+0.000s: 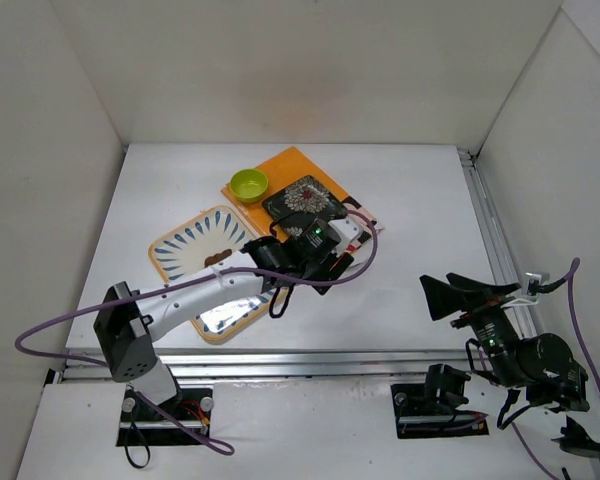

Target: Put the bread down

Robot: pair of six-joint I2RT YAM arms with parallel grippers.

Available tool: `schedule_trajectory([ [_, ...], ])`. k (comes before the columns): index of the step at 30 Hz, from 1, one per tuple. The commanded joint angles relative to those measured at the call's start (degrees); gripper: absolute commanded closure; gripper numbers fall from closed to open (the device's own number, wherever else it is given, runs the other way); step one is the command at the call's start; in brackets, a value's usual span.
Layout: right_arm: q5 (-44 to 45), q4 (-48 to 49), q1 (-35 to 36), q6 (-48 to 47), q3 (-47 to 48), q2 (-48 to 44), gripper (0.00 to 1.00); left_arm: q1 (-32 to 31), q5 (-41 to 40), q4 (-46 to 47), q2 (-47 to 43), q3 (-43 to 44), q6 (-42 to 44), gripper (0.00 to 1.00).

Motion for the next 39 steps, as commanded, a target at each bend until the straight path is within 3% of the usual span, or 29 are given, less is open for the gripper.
schedule_trajectory([
  [1, -0.6, 2.3, 0.2, 0.0, 0.2, 0.3, 0.02, 1.1, -6.8, -3.2, -5.1, 2.4, -3.0, 0.4],
  [10, -1.3, 2.3, 0.3, 0.3, 0.4, 2.4, 0.02, 11.0, -12.1, -7.9, -13.4, -3.6, -8.1, 0.39],
  [18, -2.8, 2.3, 0.3, 0.1, 0.8, 2.6, 0.02, 24.9, -6.6, -6.3, -22.8, -14.3, -9.6, 0.39],
  [28, -3.6, 2.3, 0.2, 0.1, 0.7, 2.8, 0.02, 29.1, -6.0, -10.3, -27.0, -20.3, -11.5, 0.37],
  [39, -3.5, 2.3, 0.3, -0.1, 1.3, 3.1, 0.02, 29.1, -9.8, -13.7, -33.2, -25.0, -14.2, 0.36],
])
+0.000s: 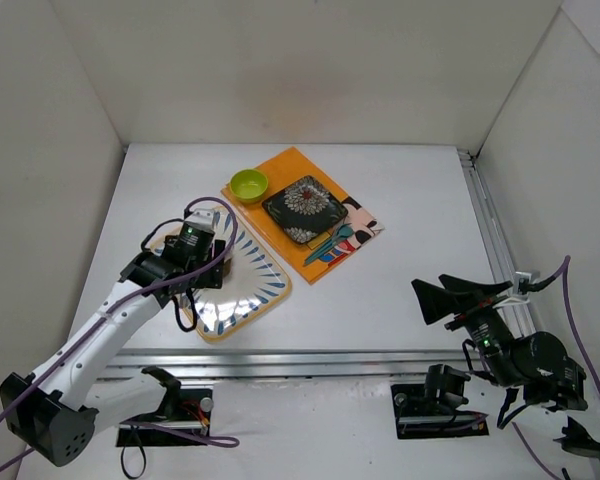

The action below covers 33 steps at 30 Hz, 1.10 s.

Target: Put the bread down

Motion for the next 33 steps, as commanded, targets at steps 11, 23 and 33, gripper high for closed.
schedule_trajectory([
  [11, -0.6, 2.8, 0.4, -0.2, 1.1, 0.2, 0.02, -1.2, 0.5, 1.2, 2.4, -1.7, -2.0, 0.35],
  [23, -0.6, 2.7, 0.3, -0.2, 1.0, 0.1, 0.02, -1.2, -0.7, 0.9, 6.7, -1.9, -2.6, 0.33],
  [33, -0.7, 2.8, 0.3, -0.1, 0.9, -0.8, 0.02, -1.2, 0.1, 2.0, 10.1, -1.5, -1.7, 0.39],
])
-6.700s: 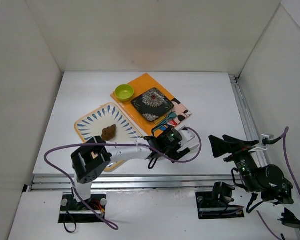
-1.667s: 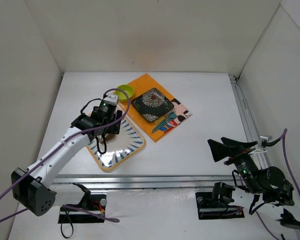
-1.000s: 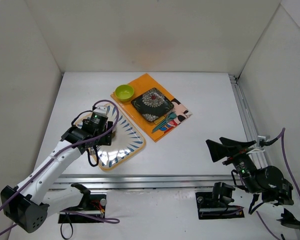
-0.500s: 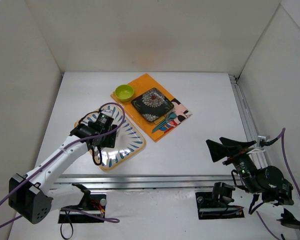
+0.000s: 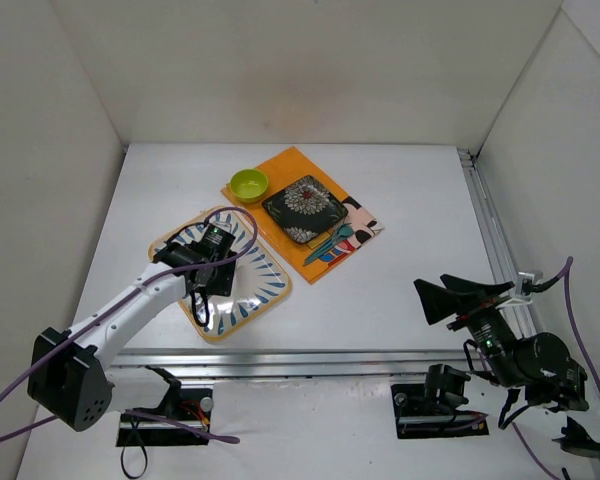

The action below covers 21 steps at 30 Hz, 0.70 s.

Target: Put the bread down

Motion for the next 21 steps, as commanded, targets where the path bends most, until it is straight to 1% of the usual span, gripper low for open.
schedule_trajectory([
  [1, -0.5, 2.8, 0.3, -0.1, 0.9, -0.1, 0.02, -0.3, -0.8, 1.8, 0.3, 1.4, -0.2, 0.41],
  [2, -0.5, 2.8, 0.4, -0.1, 0.9, 0.0, 0.02, -0.3, -0.7, 1.7, 0.2, 1.4, 0.0, 0.42],
  [3, -0.5, 2.8, 0.2, -0.1, 0.9, 0.1, 0.02, -0.3, -0.7, 1.7, 0.0, 1.4, 0.0, 0.46],
  [4, -0.5, 2.8, 0.2, -0.1, 0.9, 0.1, 0.02, -0.3, -0.7, 1.7, -0.3, 1.6, 0.0, 0.47],
  [6, -0.6, 2.8, 0.3, -0.1, 0.8, 0.1, 0.02, -0.3, -0.7, 1.1, -0.9, 1.7, 0.1, 0.56],
  [9, -0.5, 2.8, 0.2, -0.2, 0.8, 0.3, 0.02, -0.3, -1.6, 0.3, -4.3, 2.9, 0.1, 0.6],
  [13, -1.1, 2.8, 0.2, -0.2, 0.7, 0.3, 0.02, -1.6, -2.3, -1.0, -8.3, 5.4, 0.2, 0.6],
  [16, -0.7, 2.8, 0.2, -0.1, 0.7, 0.5, 0.02, -3.0, -0.2, 2.0, -10.0, 8.8, 2.9, 0.6],
  [17, -0.5, 2.8, 0.2, -0.1, 0.7, 0.7, 0.02, -3.6, 1.9, 2.9, -9.3, 11.3, 3.6, 0.59],
  [19, -0.3, 2.8, 0.3, -0.1, 0.6, 1.2, 0.02, -4.6, 3.3, 4.8, -7.8, 14.2, 5.0, 0.59],
  [21, 0.0, 2.8, 0.3, 0.0, 0.6, 1.9, 0.02, -5.6, 4.9, 5.7, -3.7, 19.2, 7.3, 0.59],
])
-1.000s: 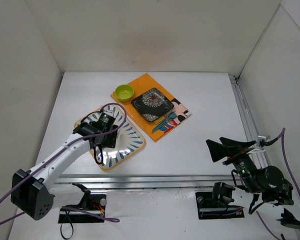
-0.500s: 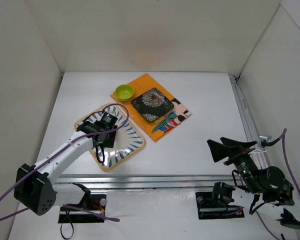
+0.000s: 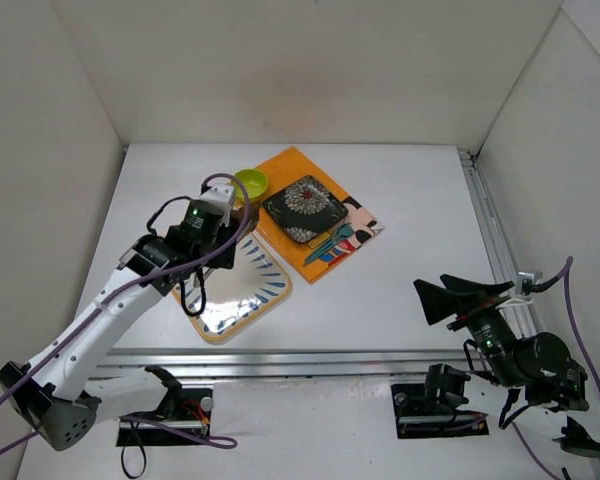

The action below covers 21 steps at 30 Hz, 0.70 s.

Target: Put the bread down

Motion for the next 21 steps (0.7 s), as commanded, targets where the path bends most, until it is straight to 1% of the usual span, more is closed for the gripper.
schedule_trajectory([
  [1, 0.3, 2.8, 0.2, 0.1, 0.7, 2.2, 0.02, -2.0, 2.8, 6.2, 4.7, 8.2, 4.4, 0.59],
  [2, 0.3, 2.8, 0.2, 0.1, 0.7, 2.3, 0.02, -2.0, 3.2, 6.6, 8.0, 11.7, 5.8, 0.59],
  [3, 0.2, 2.8, 0.3, 0.1, 1.0, 2.6, 0.02, -2.6, 3.5, 7.0, 9.9, 13.5, 6.4, 0.59],
  [4, 0.2, 2.8, 0.2, 0.0, 1.0, 2.6, 0.02, -2.6, 3.8, 7.7, 13.5, 15.1, 7.3, 0.59],
  [5, 0.4, 2.7, 0.2, -0.1, 1.2, 2.6, 0.02, -2.6, 4.3, 7.8, 15.2, 18.6, 9.0, 0.59],
  [6, 0.5, 2.8, 0.3, -0.1, 1.2, 2.3, 0.02, -2.6, 4.2, 7.5, 19.2, 22.3, 10.1, 0.59],
  [9, 0.5, 2.8, 0.2, -0.1, 0.8, 1.4, 0.02, -2.6, 3.7, 7.1, 23.8, 26.6, 13.9, 0.59],
  [12, 0.2, 2.8, 0.2, 0.1, 0.8, 1.2, 0.02, -2.6, 5.3, 12.4, 27.2, 28.1, 17.3, 0.59],
  [13, 0.1, 2.8, 0.2, -0.1, 0.8, 1.3, 0.02, -2.0, 7.3, 12.9, 28.7, 29.1, 18.0, 0.6],
  [16, -0.5, 2.8, 0.2, 0.0, 0.7, 1.4, 0.02, -1.4, 9.5, 14.2, 32.0, 31.3, 22.0, 0.59],
  [21, -1.9, 2.8, 0.3, -0.1, 0.9, 1.2, 0.02, -0.2, 11.0, 20.0, 34.8, 29.0, 25.7, 0.58],
])
